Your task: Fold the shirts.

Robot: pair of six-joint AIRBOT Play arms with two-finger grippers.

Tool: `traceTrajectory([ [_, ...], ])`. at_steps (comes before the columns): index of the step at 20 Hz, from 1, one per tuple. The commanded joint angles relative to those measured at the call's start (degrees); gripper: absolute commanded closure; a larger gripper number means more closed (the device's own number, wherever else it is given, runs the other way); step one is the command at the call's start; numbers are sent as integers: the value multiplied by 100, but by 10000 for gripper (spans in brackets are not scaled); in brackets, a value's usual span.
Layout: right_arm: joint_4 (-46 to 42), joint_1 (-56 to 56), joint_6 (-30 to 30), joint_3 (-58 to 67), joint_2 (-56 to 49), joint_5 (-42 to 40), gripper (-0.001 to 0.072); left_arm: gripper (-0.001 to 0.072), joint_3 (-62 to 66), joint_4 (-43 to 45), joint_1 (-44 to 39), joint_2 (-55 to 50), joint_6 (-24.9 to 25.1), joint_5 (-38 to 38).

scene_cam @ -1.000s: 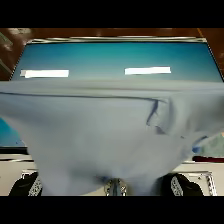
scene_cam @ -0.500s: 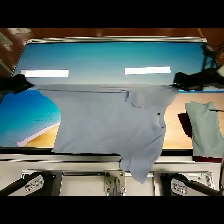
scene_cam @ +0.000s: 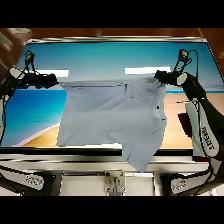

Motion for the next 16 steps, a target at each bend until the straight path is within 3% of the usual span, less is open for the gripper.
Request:
traceTrajectory([
  [1,131,48,105,-7,-323,2,647,666,66,-48,-57,-479,74,227],
  [4,-197,15,101,-7,-286,1270,647,666,70,-35,-50,-507,111,-66],
  [10,-732,-208,332,-9,0,4120,647,667,66,1049,20,-525,-28,-2238],
  [13,-909,-208,586,-13,-118,4664,648,667,57,1504,20,-597,-431,-2944],
  [16,-868,-203,820,-13,-278,4734,648,666,59,1453,-39,-704,-647,-3064],
])
